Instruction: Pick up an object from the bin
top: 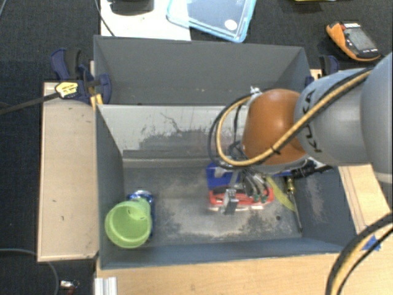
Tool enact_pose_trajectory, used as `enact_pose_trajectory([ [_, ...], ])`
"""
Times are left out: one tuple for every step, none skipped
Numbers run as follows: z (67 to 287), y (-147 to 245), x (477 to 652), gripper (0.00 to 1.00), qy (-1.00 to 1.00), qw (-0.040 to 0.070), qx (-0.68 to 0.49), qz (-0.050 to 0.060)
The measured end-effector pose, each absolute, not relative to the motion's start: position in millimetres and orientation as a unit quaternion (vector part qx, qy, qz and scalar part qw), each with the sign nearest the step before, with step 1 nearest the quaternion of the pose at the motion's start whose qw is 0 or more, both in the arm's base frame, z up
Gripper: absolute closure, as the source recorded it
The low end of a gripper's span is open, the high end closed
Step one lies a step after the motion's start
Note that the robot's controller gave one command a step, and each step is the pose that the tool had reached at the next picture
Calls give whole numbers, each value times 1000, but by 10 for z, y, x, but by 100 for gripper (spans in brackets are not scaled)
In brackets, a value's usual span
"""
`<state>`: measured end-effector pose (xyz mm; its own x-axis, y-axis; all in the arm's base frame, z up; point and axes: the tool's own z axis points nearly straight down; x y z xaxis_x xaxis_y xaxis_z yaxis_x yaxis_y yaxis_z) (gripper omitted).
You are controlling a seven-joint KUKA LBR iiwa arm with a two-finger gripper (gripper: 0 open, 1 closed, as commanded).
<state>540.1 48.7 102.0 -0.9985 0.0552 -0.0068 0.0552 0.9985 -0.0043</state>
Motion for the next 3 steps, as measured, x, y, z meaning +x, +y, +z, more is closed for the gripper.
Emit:
enact_pose_trajectory([
  [1150, 710, 5512, 0, 1000, 5, -3, 4],
  [1246, 320, 5775, 0, 999, 3, 48, 0],
  [688, 101, 5861, 0, 1000, 2, 31, 2],
])
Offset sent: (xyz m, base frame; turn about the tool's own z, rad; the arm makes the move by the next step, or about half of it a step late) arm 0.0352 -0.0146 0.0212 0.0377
